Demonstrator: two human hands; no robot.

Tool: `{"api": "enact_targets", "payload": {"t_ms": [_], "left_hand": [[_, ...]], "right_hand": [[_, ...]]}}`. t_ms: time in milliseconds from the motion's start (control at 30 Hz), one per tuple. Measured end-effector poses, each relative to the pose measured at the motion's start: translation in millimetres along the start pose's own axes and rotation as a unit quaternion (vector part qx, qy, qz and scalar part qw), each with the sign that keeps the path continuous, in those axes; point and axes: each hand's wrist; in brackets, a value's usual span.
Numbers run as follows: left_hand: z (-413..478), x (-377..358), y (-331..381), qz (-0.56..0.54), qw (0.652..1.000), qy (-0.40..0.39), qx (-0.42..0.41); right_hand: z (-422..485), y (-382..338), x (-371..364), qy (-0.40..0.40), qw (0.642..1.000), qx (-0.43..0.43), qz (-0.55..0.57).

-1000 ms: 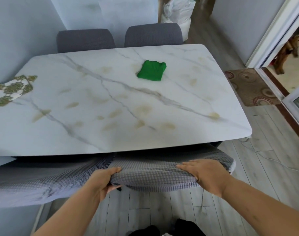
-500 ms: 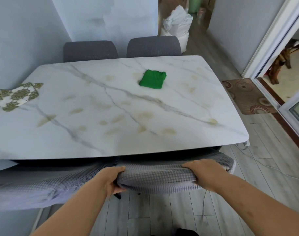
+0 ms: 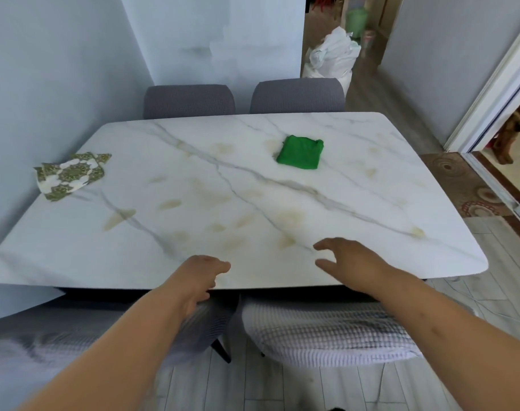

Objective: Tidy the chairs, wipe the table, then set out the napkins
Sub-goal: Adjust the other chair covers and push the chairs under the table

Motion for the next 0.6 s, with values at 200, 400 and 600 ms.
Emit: {"api": "enact_targets", "payload": {"t_ms": [200,400,600], "left_hand": [[32,37,10,0.005,0.997,0.048,-0.052],[76,51,34,0.035,0.992,0.103,-0.071],[121,50,60,0.051,0.99,0.122,-0.055]], "right_hand": [[61,-7,33,0.115,0.979,-0.051,0.161],[155,15,84,0.153,0.936,-0.079,0.308],[260,34,105,0.133,0.984,-0.054,0.106]]}}
Point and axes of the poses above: each hand's wrist, its own z-axis towards the middle knuckle, its own x-axis out of the back of the hand, y = z × x, and after that the axes turned 11 degrees about -y, right-handed
